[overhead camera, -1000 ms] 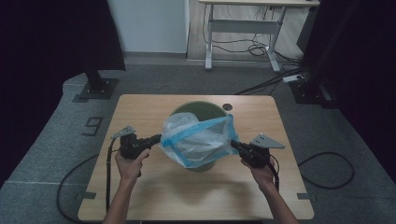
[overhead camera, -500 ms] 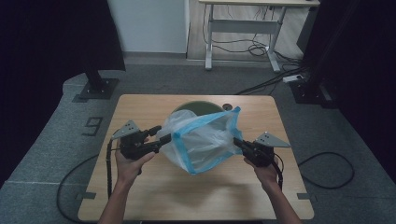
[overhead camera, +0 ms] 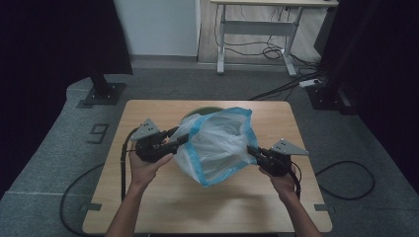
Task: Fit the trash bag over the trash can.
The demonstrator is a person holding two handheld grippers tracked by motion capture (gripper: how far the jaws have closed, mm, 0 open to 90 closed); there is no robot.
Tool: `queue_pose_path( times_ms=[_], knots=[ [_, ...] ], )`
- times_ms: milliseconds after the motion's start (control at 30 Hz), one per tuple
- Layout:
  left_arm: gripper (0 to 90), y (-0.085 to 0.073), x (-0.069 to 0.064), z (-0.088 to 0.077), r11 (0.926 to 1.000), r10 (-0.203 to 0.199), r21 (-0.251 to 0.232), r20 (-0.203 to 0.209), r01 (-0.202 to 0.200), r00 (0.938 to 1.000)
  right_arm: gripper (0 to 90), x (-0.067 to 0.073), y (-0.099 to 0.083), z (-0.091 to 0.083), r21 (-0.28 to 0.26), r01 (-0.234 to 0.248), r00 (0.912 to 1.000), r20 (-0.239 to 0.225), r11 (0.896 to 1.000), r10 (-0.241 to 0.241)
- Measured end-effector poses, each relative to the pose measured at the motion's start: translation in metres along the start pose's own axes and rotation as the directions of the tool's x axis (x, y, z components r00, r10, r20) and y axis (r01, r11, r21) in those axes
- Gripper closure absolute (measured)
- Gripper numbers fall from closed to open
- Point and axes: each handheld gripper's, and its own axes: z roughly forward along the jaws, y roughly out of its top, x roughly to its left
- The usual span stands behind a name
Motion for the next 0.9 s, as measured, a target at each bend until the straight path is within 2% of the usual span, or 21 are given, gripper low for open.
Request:
queue_pose_path(
  times_ms=[100, 200, 300, 400, 533, 667, 733, 800, 867, 900],
  knots=[
    [71.7, 0.001, 0.006, 0.002, 0.9992, -0.037, -0.014, 0.003, 0.037, 0.9993, 59.9, 0.003, 0.004, -0.006, 0.015, 0.023, 0.9997, -0.007, 1.0, -0.023],
    [80.9, 0.001, 0.011, 0.006, 0.9981, -0.06, -0.011, 0.001, 0.06, 0.9982, 49.9, 0.007, 0.015, -0.023, -0.013, 0.044, 0.999, 0.002, 0.999, -0.044],
    [85.8, -0.001, 0.013, 0.009, 0.9972, -0.074, -0.007, 0.001, 0.074, 0.9972, 46.7, 0.009, 0.029, -0.035, -0.039, 0.05, 0.9988, 0.002, 0.998, -0.05],
    [88.0, -0.003, 0.013, 0.011, 0.9971, -0.076, -0.005, 0.006, 0.076, 0.9971, 45.9, 0.01, 0.04, -0.037, -0.041, 0.053, 0.9986, 0.006, 0.998, -0.053],
    [89.0, -0.003, 0.015, 0.011, 0.9964, -0.085, -0.004, 0.01, 0.085, 0.9964, 45.5, 0.006, 0.053, -0.03, -0.037, 0.036, 0.9993, -0.006, 0.999, -0.037],
    [89.2, -0.003, 0.017, 0.012, 0.996, -0.089, -0.006, 0.01, 0.089, 0.996, 45.7, 0.003, 0.061, -0.013, -0.008, 0.026, 0.9996, -0.013, 1.0, -0.026],
    [89.3, -0.003, 0.019, 0.013, 0.9962, -0.087, 0.0, 0.014, 0.087, 0.9961, 48.3, 0.001, 0.063, -0.006, 0.002, 0.014, 0.9999, -0.008, 1.0, -0.014],
    [89.4, -0.003, 0.021, 0.013, 0.9954, -0.095, -0.001, 0.016, 0.095, 0.9953, 57.2, -0.002, 0.065, -0.001, 0.001, 0.003, 1.0, -0.007, 1.0, -0.003],
    [89.4, -0.003, 0.024, 0.013, 0.995, -0.1, -0.006, 0.014, 0.1, 0.9949, 77.8, -0.006, 0.066, 0.003, -0.003, -0.012, 0.9999, 0.0, 1.0, 0.012],
    [89.4, -0.003, 0.026, 0.013, 0.9946, -0.103, -0.008, 0.014, 0.103, 0.9946, 85.0, -0.009, 0.067, 0.005, 0.008, -0.009, 1.0, 0.001, 1.0, 0.009]
  ],
)
